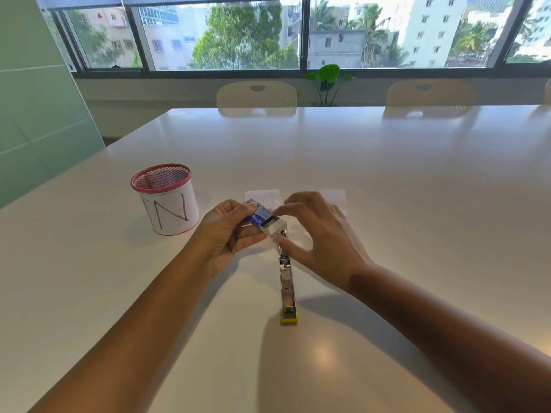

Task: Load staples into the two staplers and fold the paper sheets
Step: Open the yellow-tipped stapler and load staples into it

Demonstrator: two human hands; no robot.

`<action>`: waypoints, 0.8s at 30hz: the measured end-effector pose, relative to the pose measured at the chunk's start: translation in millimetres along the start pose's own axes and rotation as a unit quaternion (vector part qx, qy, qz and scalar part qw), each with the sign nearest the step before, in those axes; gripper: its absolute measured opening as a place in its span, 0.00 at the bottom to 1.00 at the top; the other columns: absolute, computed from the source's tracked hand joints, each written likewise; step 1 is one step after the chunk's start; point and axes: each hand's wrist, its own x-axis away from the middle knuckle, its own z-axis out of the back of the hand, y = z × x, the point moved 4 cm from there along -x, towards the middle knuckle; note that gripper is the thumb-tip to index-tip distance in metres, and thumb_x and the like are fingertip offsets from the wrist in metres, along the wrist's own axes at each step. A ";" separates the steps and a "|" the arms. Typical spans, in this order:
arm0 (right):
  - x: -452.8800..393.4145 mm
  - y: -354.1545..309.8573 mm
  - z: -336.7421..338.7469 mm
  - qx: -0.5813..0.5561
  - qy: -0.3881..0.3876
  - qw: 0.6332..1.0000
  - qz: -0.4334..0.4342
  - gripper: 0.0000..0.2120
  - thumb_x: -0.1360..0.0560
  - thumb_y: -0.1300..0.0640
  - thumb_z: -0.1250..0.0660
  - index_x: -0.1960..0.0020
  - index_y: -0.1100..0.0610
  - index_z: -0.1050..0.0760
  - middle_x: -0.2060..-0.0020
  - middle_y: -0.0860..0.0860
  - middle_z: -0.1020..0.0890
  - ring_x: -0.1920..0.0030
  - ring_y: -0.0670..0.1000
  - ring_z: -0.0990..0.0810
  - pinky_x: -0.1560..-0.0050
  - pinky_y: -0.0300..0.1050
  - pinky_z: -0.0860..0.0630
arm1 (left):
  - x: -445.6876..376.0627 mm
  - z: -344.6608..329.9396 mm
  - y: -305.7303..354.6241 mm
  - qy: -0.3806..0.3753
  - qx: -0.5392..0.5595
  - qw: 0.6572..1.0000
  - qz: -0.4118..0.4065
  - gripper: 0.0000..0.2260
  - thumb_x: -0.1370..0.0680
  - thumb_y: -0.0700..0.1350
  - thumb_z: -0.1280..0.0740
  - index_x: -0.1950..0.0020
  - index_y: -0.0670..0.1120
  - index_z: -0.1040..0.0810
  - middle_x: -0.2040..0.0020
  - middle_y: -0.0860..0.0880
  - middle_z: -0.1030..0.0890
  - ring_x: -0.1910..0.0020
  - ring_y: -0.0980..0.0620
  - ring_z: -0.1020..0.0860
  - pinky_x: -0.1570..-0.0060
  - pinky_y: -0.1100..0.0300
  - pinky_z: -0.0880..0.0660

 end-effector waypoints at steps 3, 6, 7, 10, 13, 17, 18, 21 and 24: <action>0.3 -2.2 -2.4 0.028 -0.006 0.999 0.032 0.19 0.27 0.43 0.41 0.40 0.47 0.27 0.42 0.49 0.24 0.43 0.51 0.25 0.45 0.45 0.33 | -0.5 0.2 -2.5 0.005 -0.021 1.000 0.001 0.04 0.24 0.40 0.36 0.58 0.41 0.28 0.73 0.46 0.18 0.78 0.54 0.22 0.77 0.64 0.23; 0.3 -3.1 -2.8 0.030 -0.009 0.999 0.040 0.16 0.27 0.44 0.41 0.44 0.48 0.24 0.44 0.49 0.22 0.45 0.52 0.23 0.47 0.46 0.32 | -1.5 0.5 -2.8 0.009 -0.030 0.999 -0.013 0.04 0.24 0.41 0.36 0.58 0.41 0.29 0.72 0.46 0.17 0.78 0.54 0.21 0.76 0.64 0.22; 0.0 -3.3 -2.3 0.027 -0.010 0.999 0.040 0.16 0.27 0.44 0.41 0.45 0.49 0.23 0.44 0.49 0.22 0.46 0.52 0.23 0.47 0.46 0.31 | -2.3 1.5 -2.2 0.013 -0.037 0.999 -0.021 0.04 0.24 0.41 0.36 0.58 0.41 0.29 0.71 0.46 0.17 0.76 0.53 0.20 0.75 0.64 0.22; -0.5 -3.9 -1.0 0.022 -0.014 0.999 0.040 0.16 0.28 0.42 0.41 0.49 0.50 0.23 0.45 0.49 0.21 0.46 0.52 0.23 0.48 0.45 0.32 | -5.1 5.8 -0.4 0.027 -0.058 0.997 -0.033 0.04 0.25 0.41 0.36 0.57 0.42 0.29 0.66 0.45 0.16 0.70 0.51 0.17 0.72 0.62 0.20; -0.3 -4.8 1.4 0.015 -0.007 0.999 0.037 0.16 0.28 0.41 0.41 0.52 0.49 0.22 0.45 0.49 0.22 0.46 0.52 0.23 0.46 0.46 0.33 | -6.6 8.7 1.7 0.041 -0.053 0.997 -0.035 0.04 0.24 0.41 0.36 0.58 0.43 0.29 0.59 0.42 0.18 0.70 0.51 0.17 0.73 0.63 0.21; 0.2 -6.7 5.0 0.002 0.012 0.999 0.031 0.16 0.26 0.43 0.42 0.55 0.51 0.20 0.47 0.49 0.21 0.48 0.50 0.24 0.47 0.47 0.33 | -6.1 8.6 1.1 0.033 -0.047 0.998 -0.032 0.05 0.24 0.41 0.36 0.59 0.43 0.30 0.57 0.41 0.19 0.72 0.52 0.18 0.74 0.63 0.21; 0.0 -7.1 5.6 -0.005 0.013 1.000 0.026 0.16 0.26 0.43 0.42 0.55 0.51 0.20 0.48 0.49 0.21 0.49 0.49 0.24 0.47 0.46 0.34 | -5.9 8.4 0.7 0.029 -0.049 0.998 -0.033 0.05 0.24 0.41 0.36 0.59 0.43 0.30 0.57 0.40 0.19 0.71 0.52 0.18 0.73 0.63 0.21; -0.7 -3.9 4.1 -0.041 0.001 0.999 -0.011 0.09 0.25 0.46 0.38 0.51 0.50 0.23 0.49 0.47 0.23 0.56 0.42 0.27 0.47 0.43 0.33 | -7.0 6.8 3.0 0.044 -0.138 0.987 -0.069 0.05 0.25 0.43 0.35 0.58 0.44 0.30 0.56 0.41 0.18 0.69 0.53 0.17 0.71 0.63 0.21; -1.2 -2.3 2.9 -0.041 0.004 0.999 -0.018 0.07 0.24 0.51 0.37 0.47 0.51 0.25 0.48 0.48 0.24 0.58 0.42 0.26 0.48 0.42 0.33 | -5.9 3.0 5.7 0.063 -0.219 0.967 -0.111 0.05 0.25 0.43 0.35 0.56 0.44 0.30 0.60 0.45 0.19 0.71 0.57 0.18 0.72 0.65 0.21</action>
